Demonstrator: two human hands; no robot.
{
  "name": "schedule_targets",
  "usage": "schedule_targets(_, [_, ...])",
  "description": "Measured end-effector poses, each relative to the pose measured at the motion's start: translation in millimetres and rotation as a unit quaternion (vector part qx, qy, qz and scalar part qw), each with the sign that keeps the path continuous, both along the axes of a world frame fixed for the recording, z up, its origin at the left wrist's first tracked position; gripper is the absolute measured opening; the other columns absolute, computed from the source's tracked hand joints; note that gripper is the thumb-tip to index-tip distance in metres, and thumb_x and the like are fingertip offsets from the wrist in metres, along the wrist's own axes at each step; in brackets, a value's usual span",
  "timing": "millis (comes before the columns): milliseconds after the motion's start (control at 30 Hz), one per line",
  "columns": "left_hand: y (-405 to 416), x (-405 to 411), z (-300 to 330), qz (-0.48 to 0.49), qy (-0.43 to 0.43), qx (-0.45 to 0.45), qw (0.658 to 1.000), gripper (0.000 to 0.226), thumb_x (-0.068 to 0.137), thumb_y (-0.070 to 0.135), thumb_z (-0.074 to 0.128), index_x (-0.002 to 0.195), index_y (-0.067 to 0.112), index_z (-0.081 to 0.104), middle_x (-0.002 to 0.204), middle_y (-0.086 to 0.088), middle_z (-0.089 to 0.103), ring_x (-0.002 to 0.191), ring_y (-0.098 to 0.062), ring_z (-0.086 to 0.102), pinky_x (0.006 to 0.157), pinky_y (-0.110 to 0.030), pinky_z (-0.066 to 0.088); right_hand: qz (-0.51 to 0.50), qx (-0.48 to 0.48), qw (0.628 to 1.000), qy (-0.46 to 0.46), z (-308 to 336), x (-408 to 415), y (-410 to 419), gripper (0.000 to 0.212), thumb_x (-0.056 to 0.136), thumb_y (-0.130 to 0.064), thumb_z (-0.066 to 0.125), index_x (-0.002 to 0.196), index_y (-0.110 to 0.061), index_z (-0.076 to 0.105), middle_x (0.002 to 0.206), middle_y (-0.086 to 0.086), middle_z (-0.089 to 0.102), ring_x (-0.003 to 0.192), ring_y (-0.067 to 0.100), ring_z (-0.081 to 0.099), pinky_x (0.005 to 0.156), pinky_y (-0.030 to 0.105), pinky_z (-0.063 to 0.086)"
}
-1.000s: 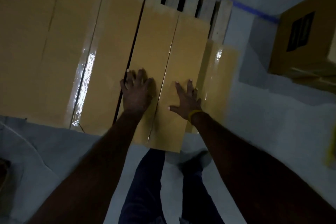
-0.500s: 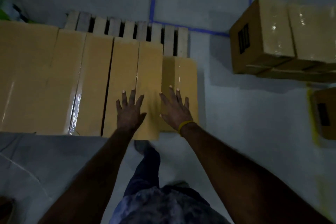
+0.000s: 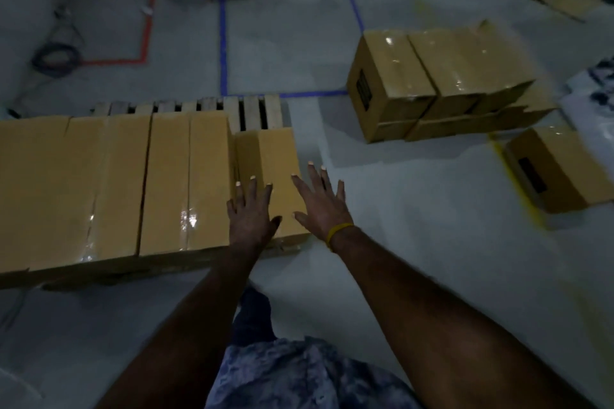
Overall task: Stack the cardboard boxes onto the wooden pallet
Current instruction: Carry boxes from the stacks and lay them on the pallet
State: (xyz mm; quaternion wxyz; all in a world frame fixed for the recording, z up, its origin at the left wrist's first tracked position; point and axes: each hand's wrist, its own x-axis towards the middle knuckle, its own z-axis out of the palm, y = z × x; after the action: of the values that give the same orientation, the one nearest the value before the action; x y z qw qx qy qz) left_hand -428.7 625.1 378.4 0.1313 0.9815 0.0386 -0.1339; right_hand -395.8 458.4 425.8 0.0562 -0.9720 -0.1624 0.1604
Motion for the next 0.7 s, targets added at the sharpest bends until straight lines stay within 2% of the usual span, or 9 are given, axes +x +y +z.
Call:
schedule_targets(333, [-130,-6,32,-0.084,-0.006,-0.018,0.996,0.082,0.097,0.050,0.052,0.159,0.027,0.003,0.167,-0.007,-0.007,0.152,-0.038,-0.010,0.120,-0.059,0.008,-0.096,0.016,0.995,-0.017,26,-51,-140,0.081,0.097,-0.053,0.050,0.159,-0.032,0.003,0.166,0.005,-0.012,0.152,0.034,-0.010,0.118,0.064,0.002])
schedule_targets(700, [-295,68,31,-0.189,-0.023,-0.035,0.981,0.080,0.098,0.050,0.051,0.159,0.026,0.005,0.166,-0.011,-0.006,0.152,-0.039,-0.007,0.121,-0.057,0.009,-0.239,-0.026,0.970,-0.021,24,-36,-322,0.081,0.096,-0.061,0.044,0.159,-0.034,-0.001,0.166,0.009,-0.013,0.151,0.038,-0.011,0.117,0.065,0.000])
